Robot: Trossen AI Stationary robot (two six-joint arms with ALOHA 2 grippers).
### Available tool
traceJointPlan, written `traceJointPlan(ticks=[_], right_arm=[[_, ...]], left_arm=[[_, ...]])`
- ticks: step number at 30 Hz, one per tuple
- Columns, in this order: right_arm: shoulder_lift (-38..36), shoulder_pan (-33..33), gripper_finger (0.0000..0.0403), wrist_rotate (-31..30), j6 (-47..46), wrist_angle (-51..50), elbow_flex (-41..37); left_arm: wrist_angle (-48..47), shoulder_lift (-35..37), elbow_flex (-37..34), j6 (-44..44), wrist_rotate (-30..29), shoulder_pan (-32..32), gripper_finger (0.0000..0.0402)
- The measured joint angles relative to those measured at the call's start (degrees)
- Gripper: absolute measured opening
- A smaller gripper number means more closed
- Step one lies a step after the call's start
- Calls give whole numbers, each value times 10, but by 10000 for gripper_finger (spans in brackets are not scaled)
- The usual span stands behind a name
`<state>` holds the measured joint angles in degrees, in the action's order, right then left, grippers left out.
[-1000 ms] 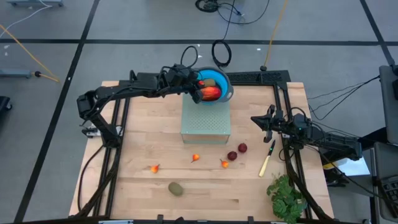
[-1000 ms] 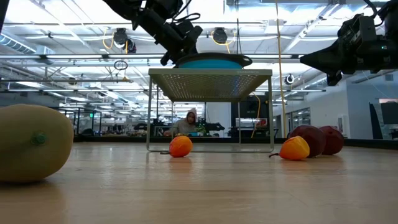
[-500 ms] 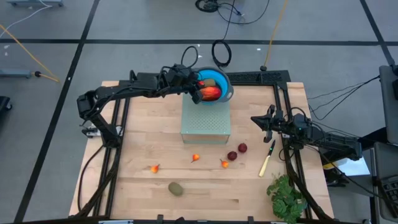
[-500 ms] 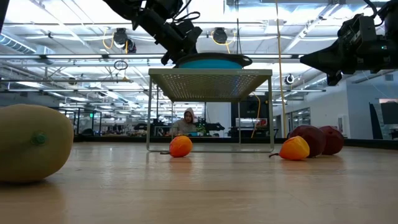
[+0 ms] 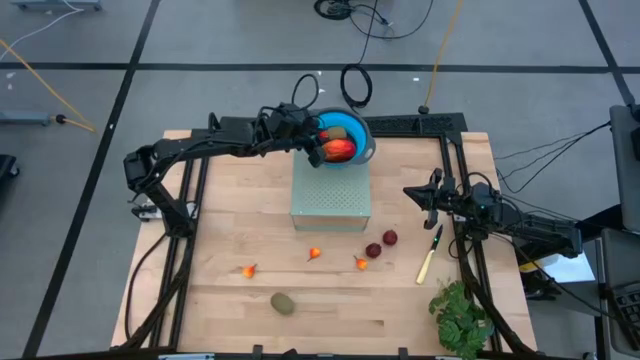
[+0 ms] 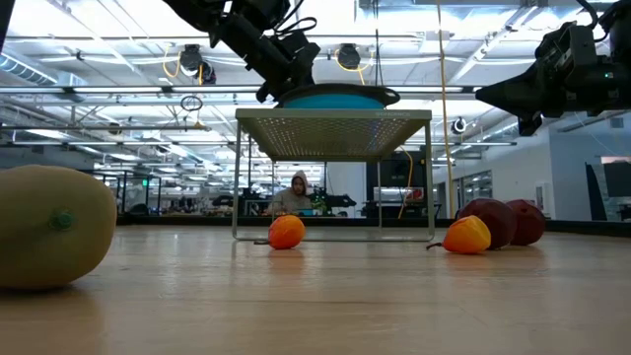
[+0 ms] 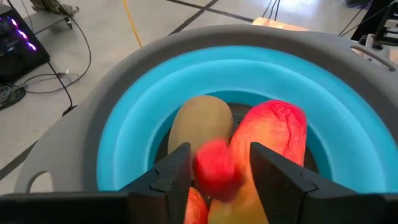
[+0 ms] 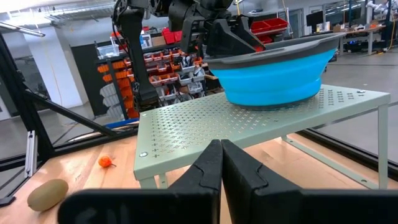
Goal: Pick & Place Fruit
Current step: Put the pear into the blue strainer bowl on the shelf
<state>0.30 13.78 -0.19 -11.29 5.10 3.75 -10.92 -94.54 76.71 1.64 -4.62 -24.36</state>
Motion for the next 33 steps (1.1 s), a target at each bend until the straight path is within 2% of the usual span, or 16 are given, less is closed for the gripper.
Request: traceJointPlan(ticks=[8, 17, 27, 33], right_arm=[[0, 0, 0, 0, 0, 0, 0], [0, 0, 0, 1, 0, 3, 0], [0, 0, 0, 2, 0, 2, 0], [0, 0, 0, 2, 0, 2, 0]], left_arm=[[-5, 14, 22, -1, 1, 0, 213], [-167, 60, 134, 35, 1, 18, 218], [-283, 143, 150, 128, -9, 87, 218], [-335, 169, 150, 167, -28, 142, 218]])
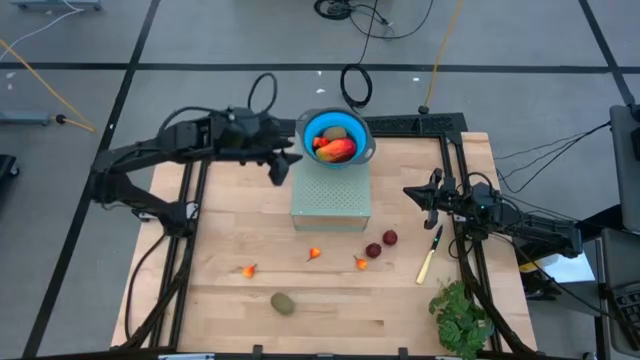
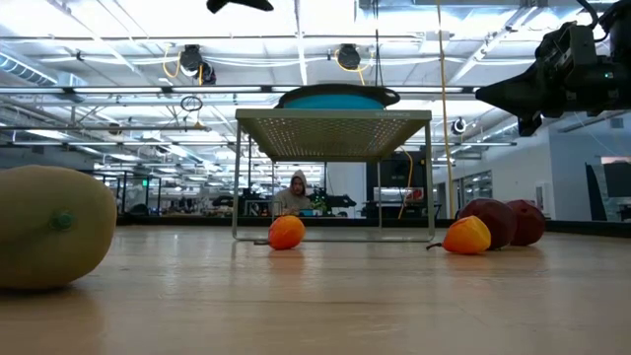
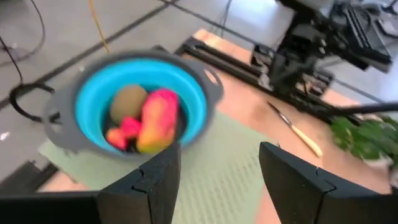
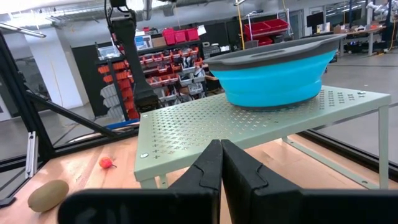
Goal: Pick & Place Fruit
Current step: Put the pear into the blue strainer bowl on the shelf
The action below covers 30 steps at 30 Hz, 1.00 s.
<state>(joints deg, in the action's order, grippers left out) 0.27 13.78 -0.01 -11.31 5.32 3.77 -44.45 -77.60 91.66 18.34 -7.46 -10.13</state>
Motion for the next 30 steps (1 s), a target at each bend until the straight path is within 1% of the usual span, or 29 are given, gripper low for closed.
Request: traceJointPlan(ticks=[4, 8, 16, 19, 24, 30], right_arm=[[0, 0, 0, 0, 0, 0, 0], [0, 0, 0, 0, 0, 0, 0], [0, 0, 0, 0, 0, 0, 0], [0, 0, 0, 0, 0, 0, 0], [0, 0, 0, 0, 0, 0, 0], [0, 0, 0, 0, 0, -3, 0]], left_arm=[[-24, 1, 0, 32, -17, 37, 218], [-49, 0, 0, 82, -19, 68, 218], [-76, 0, -3, 241, -20, 122, 218], [-83, -4, -3, 286, -23, 145, 218], [-94, -17, -3, 365, -46, 189, 218], [-113, -34, -3, 464, -46, 235, 218]])
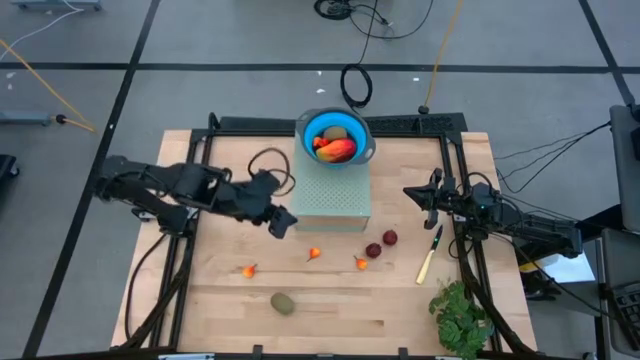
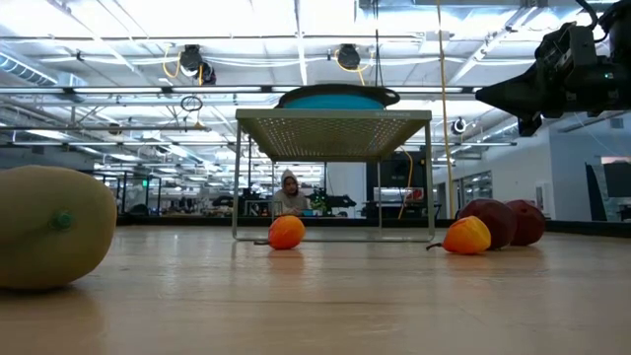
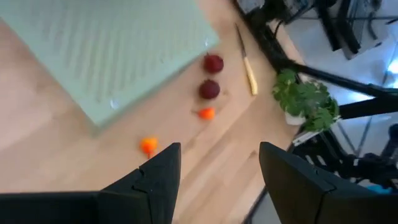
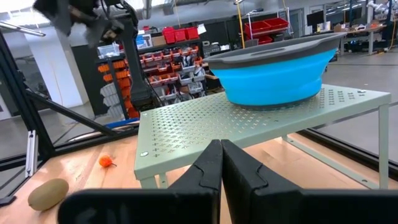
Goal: Pick & Place Fruit
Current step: Put the pear into the blue strainer bowl on the shelf
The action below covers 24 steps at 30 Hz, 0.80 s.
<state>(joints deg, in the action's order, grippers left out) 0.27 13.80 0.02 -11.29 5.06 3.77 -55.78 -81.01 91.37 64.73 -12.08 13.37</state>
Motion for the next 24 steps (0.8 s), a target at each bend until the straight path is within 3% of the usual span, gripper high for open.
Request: traceJointPlan(ticks=[14, 24], right_arm=[[0, 0, 0, 0, 0, -10, 0], [0, 0, 0, 0, 0, -10, 0]], left_arm=[[-113, -47, 0, 222, 22, 90, 218], [-215, -95, 0, 353, 111, 123, 218]])
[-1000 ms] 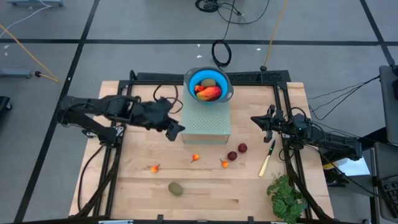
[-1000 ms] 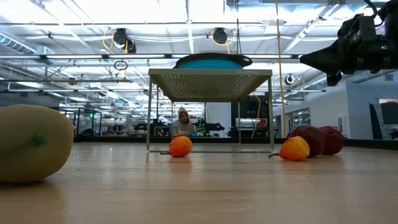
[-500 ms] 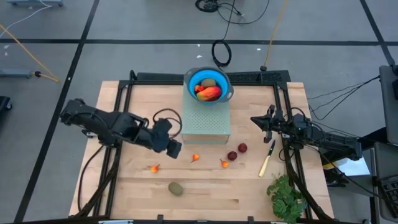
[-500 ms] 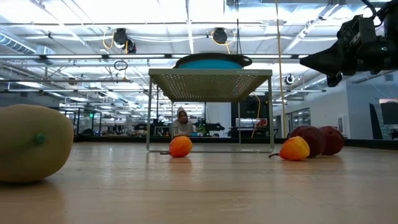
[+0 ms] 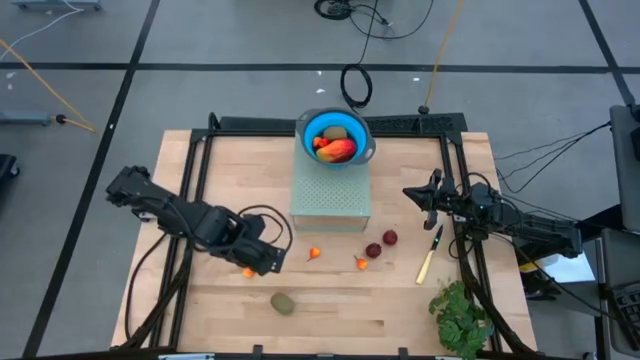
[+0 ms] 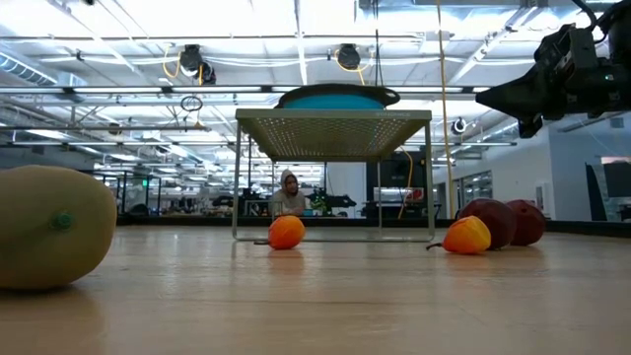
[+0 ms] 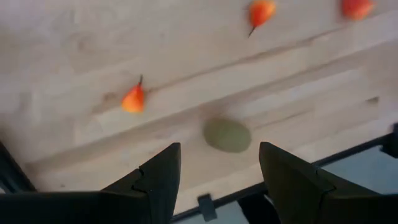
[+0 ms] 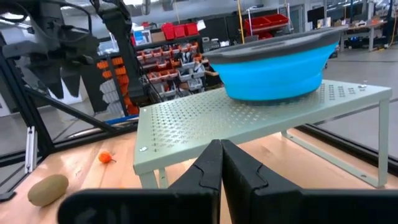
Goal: Pick & Place Fruit
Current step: Put the pear into the blue strainer bowl on the shelf
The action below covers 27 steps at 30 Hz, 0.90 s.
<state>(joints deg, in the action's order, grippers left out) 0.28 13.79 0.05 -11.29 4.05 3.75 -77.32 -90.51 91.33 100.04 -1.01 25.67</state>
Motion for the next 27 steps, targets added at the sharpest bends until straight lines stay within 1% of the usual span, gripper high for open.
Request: traceJointPlan(ticks=[4, 11, 15, 22, 25, 27], right_arm=[[0, 0, 0, 0, 0, 0, 0], [0, 0, 0, 0, 0, 0, 0], [0, 0, 0, 0, 0, 0, 0], [0, 0, 0, 0, 0, 0, 0], [0, 0, 0, 0, 0, 0, 0], [0, 0, 0, 0, 0, 0, 0]], left_arm=[[2, -15, 0, 23, 16, 5, 218], [3, -22, 0, 39, 16, 8, 218], [4, -22, 0, 55, 12, 8, 218], [25, -22, 0, 127, 10, 10, 218], [33, -22, 0, 130, 6, 15, 218], [36, -22, 0, 130, -8, 20, 218]])
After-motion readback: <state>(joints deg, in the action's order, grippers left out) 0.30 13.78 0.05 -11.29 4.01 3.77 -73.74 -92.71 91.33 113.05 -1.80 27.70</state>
